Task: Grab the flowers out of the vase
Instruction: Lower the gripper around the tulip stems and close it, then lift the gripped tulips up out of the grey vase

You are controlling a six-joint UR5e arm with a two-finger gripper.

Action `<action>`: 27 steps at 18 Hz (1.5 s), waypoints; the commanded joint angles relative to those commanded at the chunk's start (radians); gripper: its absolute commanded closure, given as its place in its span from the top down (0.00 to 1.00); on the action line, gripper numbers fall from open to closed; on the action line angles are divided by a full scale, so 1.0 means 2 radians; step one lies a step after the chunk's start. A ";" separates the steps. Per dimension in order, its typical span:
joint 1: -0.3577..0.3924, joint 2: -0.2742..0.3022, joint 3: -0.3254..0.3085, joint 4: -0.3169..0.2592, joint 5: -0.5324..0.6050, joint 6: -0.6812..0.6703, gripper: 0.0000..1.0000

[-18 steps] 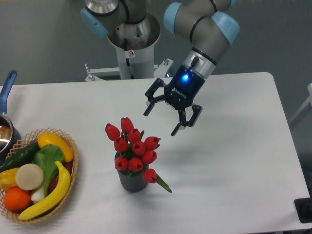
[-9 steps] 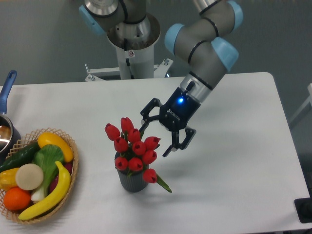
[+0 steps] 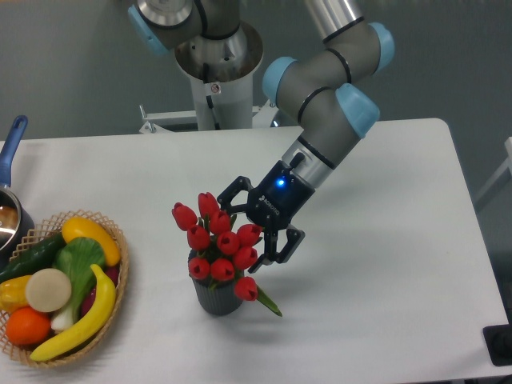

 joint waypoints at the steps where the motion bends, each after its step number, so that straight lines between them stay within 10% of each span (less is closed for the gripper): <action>1: -0.001 0.000 0.000 0.000 -0.001 0.000 1.00; 14: -0.009 -0.012 0.007 0.000 -0.010 0.000 0.99; 21: -0.008 -0.011 0.006 0.000 -0.020 -0.002 0.59; 27: -0.004 -0.009 0.001 -0.001 -0.021 -0.006 0.50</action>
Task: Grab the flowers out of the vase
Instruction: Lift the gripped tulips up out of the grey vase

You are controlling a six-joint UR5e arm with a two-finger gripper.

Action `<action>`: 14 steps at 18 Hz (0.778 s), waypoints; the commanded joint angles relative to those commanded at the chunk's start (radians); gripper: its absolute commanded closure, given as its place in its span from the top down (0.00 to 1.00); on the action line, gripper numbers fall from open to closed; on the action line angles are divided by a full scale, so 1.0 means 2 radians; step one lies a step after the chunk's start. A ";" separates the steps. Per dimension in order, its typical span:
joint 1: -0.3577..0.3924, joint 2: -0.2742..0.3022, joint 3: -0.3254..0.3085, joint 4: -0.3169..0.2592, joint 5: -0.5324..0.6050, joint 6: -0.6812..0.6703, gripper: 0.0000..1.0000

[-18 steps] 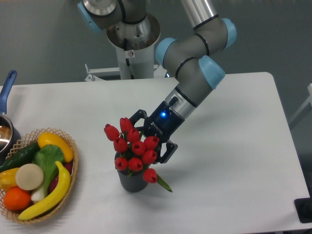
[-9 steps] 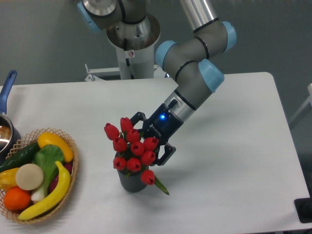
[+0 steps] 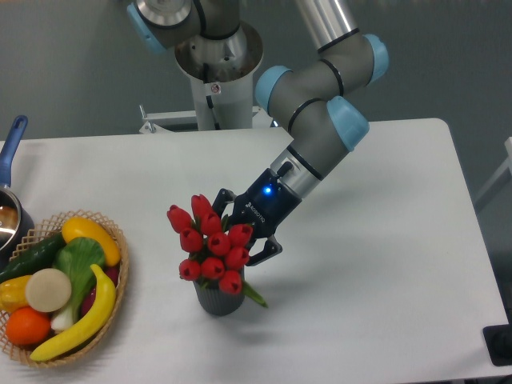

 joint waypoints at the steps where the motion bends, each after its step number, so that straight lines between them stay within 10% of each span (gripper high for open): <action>1: 0.000 0.000 0.000 0.000 0.000 0.000 0.49; 14: 0.005 0.015 0.015 0.000 -0.035 -0.051 0.45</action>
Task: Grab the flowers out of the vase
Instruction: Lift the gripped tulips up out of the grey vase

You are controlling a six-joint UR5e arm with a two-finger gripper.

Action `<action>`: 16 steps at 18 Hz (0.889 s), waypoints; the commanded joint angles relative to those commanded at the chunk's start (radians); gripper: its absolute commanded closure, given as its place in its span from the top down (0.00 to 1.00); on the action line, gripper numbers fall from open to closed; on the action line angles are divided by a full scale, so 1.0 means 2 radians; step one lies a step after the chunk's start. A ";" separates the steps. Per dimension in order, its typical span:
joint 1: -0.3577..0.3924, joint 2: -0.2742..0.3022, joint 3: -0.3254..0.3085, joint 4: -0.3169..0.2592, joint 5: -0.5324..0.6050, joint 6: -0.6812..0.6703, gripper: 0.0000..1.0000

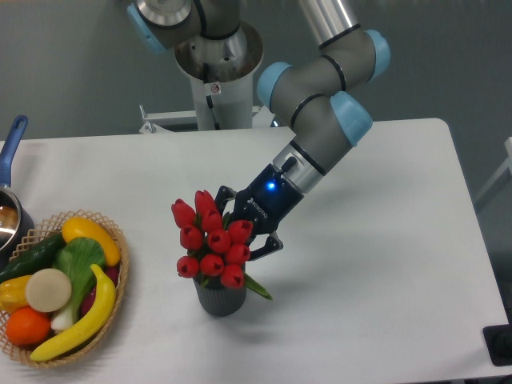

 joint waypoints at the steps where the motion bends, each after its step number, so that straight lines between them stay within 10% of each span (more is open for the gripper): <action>1: 0.002 0.006 0.002 0.000 -0.001 -0.010 0.45; 16: 0.005 0.068 0.041 0.000 -0.005 -0.168 0.45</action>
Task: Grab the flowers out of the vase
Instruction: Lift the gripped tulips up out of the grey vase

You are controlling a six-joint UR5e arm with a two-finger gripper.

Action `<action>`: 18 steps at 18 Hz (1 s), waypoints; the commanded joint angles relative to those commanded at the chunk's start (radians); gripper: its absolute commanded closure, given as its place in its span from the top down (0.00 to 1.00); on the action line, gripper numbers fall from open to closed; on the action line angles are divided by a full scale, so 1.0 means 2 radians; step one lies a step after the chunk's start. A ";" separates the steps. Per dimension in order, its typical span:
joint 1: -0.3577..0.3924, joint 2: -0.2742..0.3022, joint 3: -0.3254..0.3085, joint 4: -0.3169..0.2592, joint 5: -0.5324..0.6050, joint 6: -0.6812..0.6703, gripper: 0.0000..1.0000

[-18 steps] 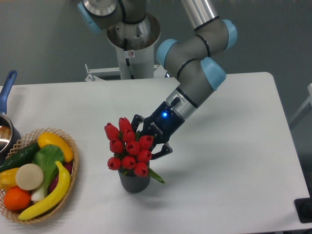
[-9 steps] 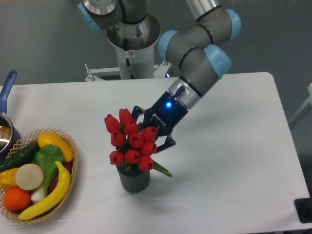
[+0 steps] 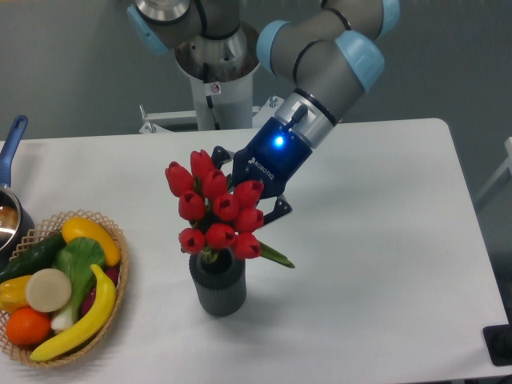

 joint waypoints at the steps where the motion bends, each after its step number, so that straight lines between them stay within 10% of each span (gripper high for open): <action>1: 0.002 0.002 0.001 0.000 0.000 -0.001 0.45; 18: 0.026 0.007 0.077 -0.001 -0.007 -0.028 0.45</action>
